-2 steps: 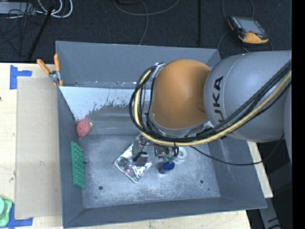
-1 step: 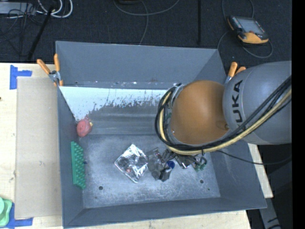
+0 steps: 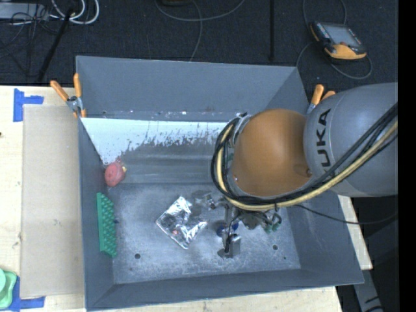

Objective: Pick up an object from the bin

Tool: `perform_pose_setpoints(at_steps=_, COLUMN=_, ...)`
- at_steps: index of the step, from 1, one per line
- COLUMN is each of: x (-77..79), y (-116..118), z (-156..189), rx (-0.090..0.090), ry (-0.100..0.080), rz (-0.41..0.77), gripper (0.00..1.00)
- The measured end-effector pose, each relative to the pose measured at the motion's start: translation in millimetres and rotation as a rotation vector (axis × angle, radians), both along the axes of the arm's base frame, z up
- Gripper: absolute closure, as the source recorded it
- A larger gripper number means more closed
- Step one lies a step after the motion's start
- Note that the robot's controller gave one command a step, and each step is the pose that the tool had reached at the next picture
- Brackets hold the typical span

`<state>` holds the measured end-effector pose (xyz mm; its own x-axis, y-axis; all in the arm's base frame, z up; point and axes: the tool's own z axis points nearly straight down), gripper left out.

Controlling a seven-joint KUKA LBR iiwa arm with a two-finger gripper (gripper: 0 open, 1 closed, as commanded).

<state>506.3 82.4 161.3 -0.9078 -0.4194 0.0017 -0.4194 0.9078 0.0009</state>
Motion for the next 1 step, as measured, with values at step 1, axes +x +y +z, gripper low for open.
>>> perform_pose_setpoints(at_steps=1, x=92.5, y=18.2, z=-94.4, rx=0.001, ry=-0.001, rz=0.237, gripper=0.00)
